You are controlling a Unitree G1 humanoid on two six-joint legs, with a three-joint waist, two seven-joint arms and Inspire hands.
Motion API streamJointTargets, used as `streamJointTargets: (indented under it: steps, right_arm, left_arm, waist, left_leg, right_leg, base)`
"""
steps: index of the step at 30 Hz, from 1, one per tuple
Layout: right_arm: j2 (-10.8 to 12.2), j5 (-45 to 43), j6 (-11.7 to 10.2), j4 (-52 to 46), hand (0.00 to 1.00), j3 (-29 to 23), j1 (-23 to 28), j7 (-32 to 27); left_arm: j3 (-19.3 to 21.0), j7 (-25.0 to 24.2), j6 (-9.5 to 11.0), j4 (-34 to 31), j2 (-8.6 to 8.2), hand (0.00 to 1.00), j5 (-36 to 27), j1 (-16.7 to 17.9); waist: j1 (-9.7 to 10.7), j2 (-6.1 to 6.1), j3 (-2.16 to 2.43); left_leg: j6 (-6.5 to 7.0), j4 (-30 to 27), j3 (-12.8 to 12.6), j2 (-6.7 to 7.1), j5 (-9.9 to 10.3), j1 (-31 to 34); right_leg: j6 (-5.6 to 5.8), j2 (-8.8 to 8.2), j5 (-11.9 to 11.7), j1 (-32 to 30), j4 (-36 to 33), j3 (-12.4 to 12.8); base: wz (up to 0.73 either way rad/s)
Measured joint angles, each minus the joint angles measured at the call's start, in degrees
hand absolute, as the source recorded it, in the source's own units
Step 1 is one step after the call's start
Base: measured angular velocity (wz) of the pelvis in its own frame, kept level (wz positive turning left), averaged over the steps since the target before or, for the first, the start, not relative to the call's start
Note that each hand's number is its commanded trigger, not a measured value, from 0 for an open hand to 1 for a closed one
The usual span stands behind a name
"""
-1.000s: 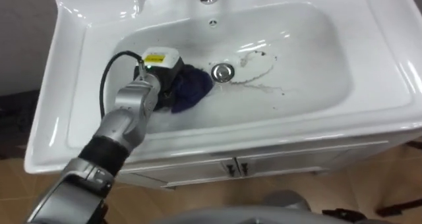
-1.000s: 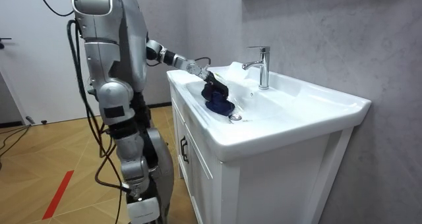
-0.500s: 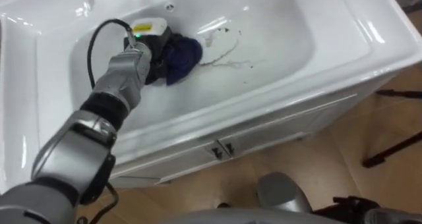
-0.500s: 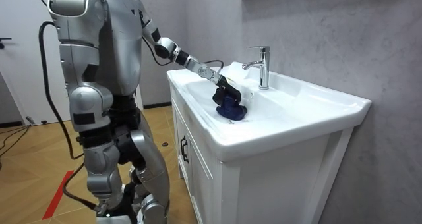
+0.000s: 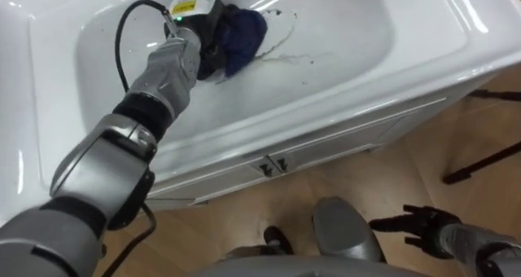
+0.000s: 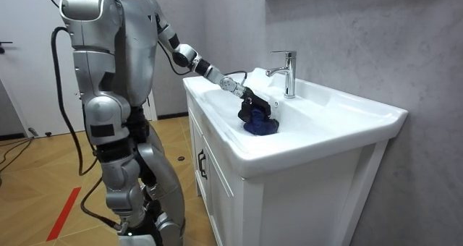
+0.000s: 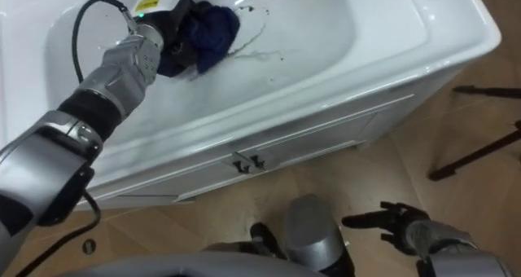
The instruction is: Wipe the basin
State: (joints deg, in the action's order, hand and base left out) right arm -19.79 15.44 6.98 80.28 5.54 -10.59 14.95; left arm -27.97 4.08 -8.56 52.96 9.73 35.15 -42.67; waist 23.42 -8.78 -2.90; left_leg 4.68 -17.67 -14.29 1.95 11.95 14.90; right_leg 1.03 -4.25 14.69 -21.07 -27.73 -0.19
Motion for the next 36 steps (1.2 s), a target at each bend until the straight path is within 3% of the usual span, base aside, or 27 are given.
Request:
streamJointTargets:
  steps: [10, 15, 21, 29, 36]
  right_arm:
    - [-0.14, 4.36, 0.05, 2.25, 0.00, 0.58, -0.49, -1.32]
    - [-0.08, 4.81, -0.04, 2.28, 0.00, 2.10, -0.53, -1.25]
    - [-0.08, 8.05, -0.95, 2.20, 0.00, 2.36, -0.52, -1.10]
    - [0.33, 13.10, -3.51, 2.02, 0.00, 3.54, -0.53, -1.02]
    - [1.16, 20.12, -4.48, 2.02, 0.00, 4.45, -0.12, 0.50]
  left_arm:
    - [-3.83, 3.01, 0.88, -7.08, -6.27, 1.00, -7.23, -0.01]
    - [-3.82, 3.05, 1.88, -7.76, -6.76, 1.00, -10.31, 0.12]
    - [-3.93, 3.02, 4.42, -11.10, -6.91, 1.00, -17.38, 2.57]
    - [-4.31, 2.03, 6.51, -17.41, -8.23, 1.00, -17.48, 6.07]
    - [-5.20, 2.00, 9.17, -17.32, -8.39, 1.00, -16.82, 7.34]
  waist:
    - [0.11, -0.70, -0.27]
    - [0.27, -0.23, -0.59]
    - [0.29, -0.24, -0.57]
    - [-0.01, -0.60, -0.31]
    - [-0.06, -0.23, -0.57]
  left_leg:
    - [0.29, 0.24, -0.42, 0.83, -0.17, 0.52]
    - [0.32, 0.01, -1.27, 0.81, -0.16, 0.50]
    - [0.51, -0.27, -0.88, 0.87, -0.18, 1.39]
    - [0.55, -1.15, -1.11, 0.72, -0.17, 2.82]
    - [0.56, -1.74, -1.40, 0.71, -0.17, 2.39]
  right_leg:
    - [0.41, -0.84, 0.50, -0.89, -1.10, 0.20]
    - [0.58, -1.01, 0.60, -0.93, -0.97, 0.16]
    - [0.64, -1.47, 0.80, -1.12, -0.96, -0.95]
    - [0.65, -1.64, 0.81, -1.58, -0.79, -1.73]
    - [0.71, -1.80, 0.99, -0.97, -1.03, -1.77]
  base:
    - [0.01]
    - [0.00]
    - [0.10]
    - [0.06]
    - [0.01]
